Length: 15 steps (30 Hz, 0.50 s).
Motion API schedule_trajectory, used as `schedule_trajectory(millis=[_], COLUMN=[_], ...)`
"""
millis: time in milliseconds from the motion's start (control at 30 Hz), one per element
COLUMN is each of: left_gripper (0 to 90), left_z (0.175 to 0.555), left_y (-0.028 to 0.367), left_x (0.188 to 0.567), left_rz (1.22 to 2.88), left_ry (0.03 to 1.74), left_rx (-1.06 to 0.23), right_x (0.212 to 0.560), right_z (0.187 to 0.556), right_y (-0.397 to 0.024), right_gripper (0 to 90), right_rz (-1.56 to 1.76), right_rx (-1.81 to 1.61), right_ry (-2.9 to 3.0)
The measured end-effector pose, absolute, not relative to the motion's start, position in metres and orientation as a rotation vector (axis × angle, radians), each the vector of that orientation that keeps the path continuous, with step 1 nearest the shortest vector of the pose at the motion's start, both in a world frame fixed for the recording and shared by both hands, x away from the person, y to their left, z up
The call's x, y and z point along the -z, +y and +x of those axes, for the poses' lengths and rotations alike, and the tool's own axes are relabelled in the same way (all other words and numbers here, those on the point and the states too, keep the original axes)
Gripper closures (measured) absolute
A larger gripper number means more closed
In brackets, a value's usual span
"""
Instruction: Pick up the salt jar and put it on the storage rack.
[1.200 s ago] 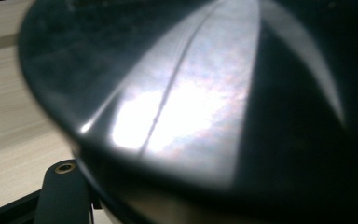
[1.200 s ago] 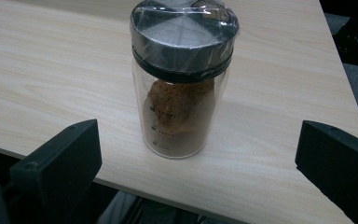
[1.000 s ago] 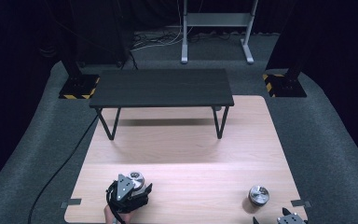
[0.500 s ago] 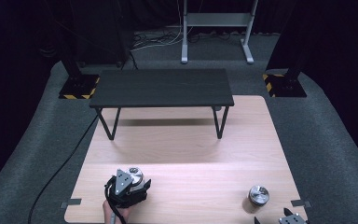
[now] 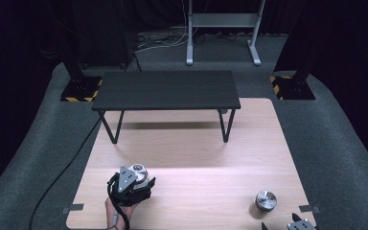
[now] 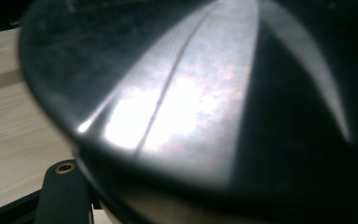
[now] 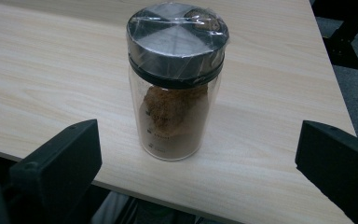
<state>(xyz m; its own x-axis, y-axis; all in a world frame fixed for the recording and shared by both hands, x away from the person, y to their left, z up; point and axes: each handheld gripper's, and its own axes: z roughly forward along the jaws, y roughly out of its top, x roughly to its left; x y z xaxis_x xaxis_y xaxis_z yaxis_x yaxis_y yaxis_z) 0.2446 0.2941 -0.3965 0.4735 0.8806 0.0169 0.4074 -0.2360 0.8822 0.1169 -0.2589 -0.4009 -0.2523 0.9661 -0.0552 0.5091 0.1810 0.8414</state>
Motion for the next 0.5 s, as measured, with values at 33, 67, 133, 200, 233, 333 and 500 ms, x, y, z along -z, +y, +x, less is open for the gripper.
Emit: schedule_trajectory(millis=[33,67,133,200,233,333,500], left_gripper=[30.6,30.6,30.6,30.6,30.6,30.6,30.6], left_z=[0.245,0.246,0.248,0.249,0.25,0.254,0.263], left_y=[0.294,0.293,0.293,0.291,0.291,0.288,0.283], left_x=[0.396,0.395,0.395,0.394,0.395,0.395,0.387], left_rz=[1.836,1.838,1.845,1.852,1.856,1.867,1.904], left_ry=[1.084,1.082,1.079,1.076,1.075,1.071,1.038], left_rx=[-0.671,-0.67,-0.664,-0.659,-0.657,-0.65,-0.64], right_x=[0.401,0.401,0.401,0.401,0.401,0.402,0.403], right_z=[0.117,0.117,0.118,0.118,0.118,0.119,0.118], right_y=[-0.259,-0.259,-0.26,-0.26,-0.26,-0.261,-0.263], right_gripper=[0.0,0.0,0.0,0.0,0.0,0.0,0.0], right_rz=[1.387,1.389,1.392,1.394,1.394,1.394,1.403], right_rx=[-0.963,-0.964,-0.963,-0.965,-0.965,-0.961,-0.967], right_ry=[1.851,1.85,1.851,1.853,1.853,1.856,1.843])
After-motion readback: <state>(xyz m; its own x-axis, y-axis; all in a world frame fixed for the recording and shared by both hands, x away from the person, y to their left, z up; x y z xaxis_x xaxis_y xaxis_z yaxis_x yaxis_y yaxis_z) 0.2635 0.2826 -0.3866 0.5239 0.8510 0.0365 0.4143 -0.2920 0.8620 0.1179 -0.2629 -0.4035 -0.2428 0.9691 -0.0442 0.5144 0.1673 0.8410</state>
